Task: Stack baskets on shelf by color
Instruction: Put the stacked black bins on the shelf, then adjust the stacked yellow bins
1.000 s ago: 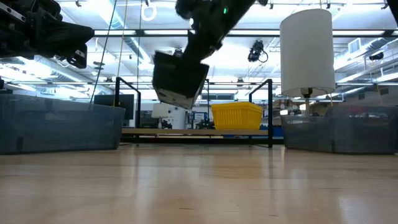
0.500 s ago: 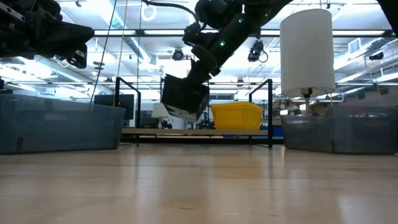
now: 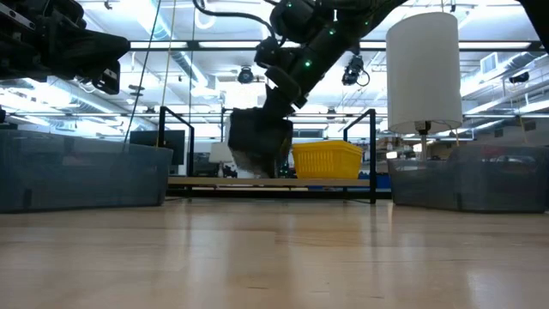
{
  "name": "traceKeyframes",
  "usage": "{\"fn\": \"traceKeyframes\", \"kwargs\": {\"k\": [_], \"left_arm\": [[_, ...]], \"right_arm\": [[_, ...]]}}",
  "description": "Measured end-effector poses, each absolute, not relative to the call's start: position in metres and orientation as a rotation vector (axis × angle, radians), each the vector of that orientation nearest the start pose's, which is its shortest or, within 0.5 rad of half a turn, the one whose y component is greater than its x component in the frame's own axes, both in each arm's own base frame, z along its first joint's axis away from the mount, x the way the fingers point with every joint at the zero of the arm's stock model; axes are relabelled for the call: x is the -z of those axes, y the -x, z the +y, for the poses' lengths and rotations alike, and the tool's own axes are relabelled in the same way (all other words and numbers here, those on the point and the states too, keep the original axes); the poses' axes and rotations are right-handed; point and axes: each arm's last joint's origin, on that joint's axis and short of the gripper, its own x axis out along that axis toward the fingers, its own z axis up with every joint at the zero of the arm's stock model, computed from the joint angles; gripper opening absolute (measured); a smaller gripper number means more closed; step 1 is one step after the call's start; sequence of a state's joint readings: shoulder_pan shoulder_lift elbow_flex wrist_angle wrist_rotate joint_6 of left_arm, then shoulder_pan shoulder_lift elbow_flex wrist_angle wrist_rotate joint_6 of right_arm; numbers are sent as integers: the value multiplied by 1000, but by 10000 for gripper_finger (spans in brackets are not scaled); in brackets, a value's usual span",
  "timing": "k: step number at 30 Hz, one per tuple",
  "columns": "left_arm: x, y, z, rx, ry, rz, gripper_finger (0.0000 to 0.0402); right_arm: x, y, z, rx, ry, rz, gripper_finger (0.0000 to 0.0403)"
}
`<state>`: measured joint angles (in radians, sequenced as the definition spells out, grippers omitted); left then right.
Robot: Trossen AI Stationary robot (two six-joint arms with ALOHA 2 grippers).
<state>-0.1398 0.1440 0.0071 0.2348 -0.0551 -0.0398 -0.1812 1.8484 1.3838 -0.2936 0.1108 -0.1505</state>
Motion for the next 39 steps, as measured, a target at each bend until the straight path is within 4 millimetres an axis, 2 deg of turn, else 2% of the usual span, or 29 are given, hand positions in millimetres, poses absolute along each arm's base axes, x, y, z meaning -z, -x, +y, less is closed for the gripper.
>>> {"fn": "traceKeyframes", "kwargs": {"k": [9, 17, 22, 29, 34, 39], "left_arm": [[-177, -105, -13, 86, 49, -96, 34], [-177, -105, -13, 87, 49, -96, 36], [-177, -105, -13, 86, 49, -96, 28], [-177, -105, -13, 87, 49, -96, 35], [-177, -105, -13, 86, 49, -96, 38], [-177, -105, -13, 87, 49, -96, 32]], "right_arm": [[-233, -399, -76, 217, 113, 809, 118], [-234, -399, -77, 271, 108, 812, 133], [-250, -400, -77, 298, 57, 830, 134], [-270, -389, -96, 437, 3, 951, 135], [-265, -374, -114, 489, -36, 1070, 140], [-258, -367, -127, 509, -52, 1101, 155]]}}
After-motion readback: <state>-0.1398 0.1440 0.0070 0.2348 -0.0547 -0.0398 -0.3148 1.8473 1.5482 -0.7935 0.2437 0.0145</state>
